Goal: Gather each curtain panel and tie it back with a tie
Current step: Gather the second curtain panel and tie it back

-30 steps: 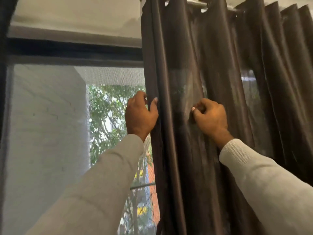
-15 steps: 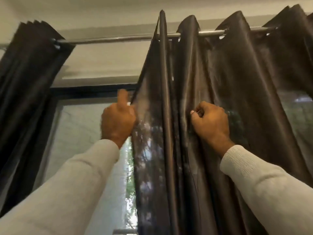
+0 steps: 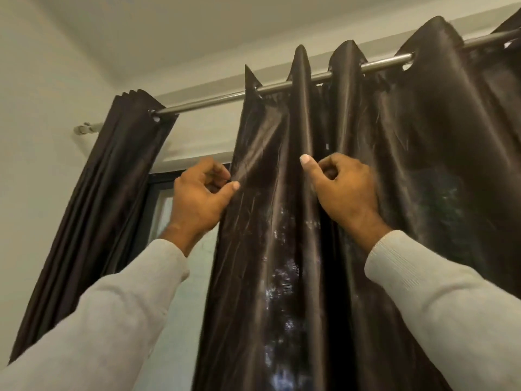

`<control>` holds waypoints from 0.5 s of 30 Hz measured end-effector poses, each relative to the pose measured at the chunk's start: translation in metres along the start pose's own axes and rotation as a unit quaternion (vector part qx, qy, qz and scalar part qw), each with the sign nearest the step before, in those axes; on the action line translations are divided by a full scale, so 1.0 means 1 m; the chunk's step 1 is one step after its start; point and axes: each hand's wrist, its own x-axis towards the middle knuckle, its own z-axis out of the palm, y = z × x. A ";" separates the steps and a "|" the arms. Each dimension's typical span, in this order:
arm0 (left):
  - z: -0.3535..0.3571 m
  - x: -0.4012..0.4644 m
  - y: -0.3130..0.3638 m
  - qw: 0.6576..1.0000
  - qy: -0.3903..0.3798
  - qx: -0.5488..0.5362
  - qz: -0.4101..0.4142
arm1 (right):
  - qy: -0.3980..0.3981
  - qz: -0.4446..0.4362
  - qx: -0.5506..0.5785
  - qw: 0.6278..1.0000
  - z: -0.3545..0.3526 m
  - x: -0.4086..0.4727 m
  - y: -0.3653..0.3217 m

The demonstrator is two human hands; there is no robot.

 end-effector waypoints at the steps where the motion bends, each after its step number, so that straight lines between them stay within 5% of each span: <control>1: 0.002 -0.002 0.003 1.000 -0.014 -0.018 -0.005 | -0.009 0.009 -0.005 1.000 0.003 0.006 -0.004; 12: -0.004 -0.027 -0.023 0.988 -0.103 -0.081 -0.077 | 0.010 0.109 -0.137 0.984 0.027 0.044 -0.054; 15: 0.002 -0.032 -0.028 0.989 -0.096 -0.103 -0.054 | -0.043 0.087 -0.160 0.982 0.052 0.050 -0.080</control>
